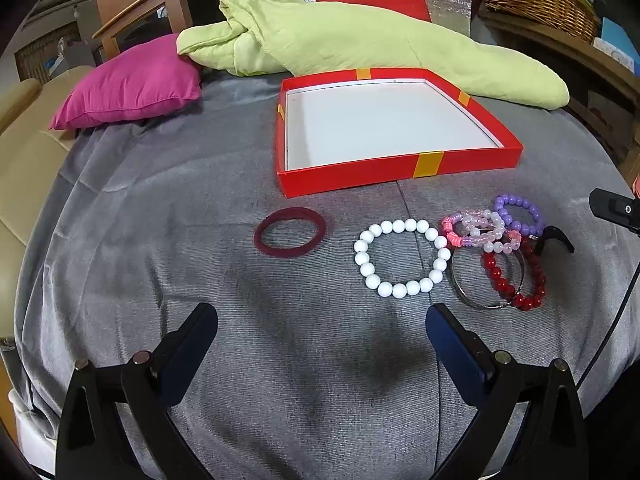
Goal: Organize jewelry
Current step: 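Lower the right tool onto the black hair tie and close it, then grasp the white pearl bracelet with the left tool while the right tool lifts the hair tie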
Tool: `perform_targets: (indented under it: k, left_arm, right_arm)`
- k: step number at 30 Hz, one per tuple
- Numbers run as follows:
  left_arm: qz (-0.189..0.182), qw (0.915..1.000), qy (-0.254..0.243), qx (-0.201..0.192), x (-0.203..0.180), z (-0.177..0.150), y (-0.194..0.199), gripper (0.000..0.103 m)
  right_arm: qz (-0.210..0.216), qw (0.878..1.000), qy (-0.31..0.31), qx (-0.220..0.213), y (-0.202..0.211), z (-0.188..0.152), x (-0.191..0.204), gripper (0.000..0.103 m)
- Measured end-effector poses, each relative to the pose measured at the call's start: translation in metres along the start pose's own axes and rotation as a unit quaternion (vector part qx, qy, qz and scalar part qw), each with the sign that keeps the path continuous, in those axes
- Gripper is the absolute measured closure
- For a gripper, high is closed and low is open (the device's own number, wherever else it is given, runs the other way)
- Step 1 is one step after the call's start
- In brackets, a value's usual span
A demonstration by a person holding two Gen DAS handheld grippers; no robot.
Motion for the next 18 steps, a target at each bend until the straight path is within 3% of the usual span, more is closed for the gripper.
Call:
perform_targets:
  k: [5,14,18]
  left_arm:
    - [-0.01,0.9999,0.005,0.005,-0.003,0.001,-0.003,0.0]
    - [-0.067,0.9972,0.025,0.022,-0.002,0.015,-0.019,0.0]
    - [-0.093,0.9949,0.009,0.037,-0.01,0.017,-0.028,0.0]
  right_arm:
    - [0.006,1.0,-0.018,-0.01,0.007,0.005,-0.009,0.094]
    - [0.004,0.998,-0.063,0.003,0.009,0.008,-0.033,0.094]
    - [0.002,0.996,-0.073,0.052,-0.005,0.001,-0.036,0.09]
Point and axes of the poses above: each gripper's, at about its wrist camera, not at the fingertips, and y roughly against the way its jaws point, x to its left, z to its top, the point moved 5 cm from there along -y, roughly the way its jaws point, and after that the axes turned 6 degrees about -y, right-handed, at the moved point
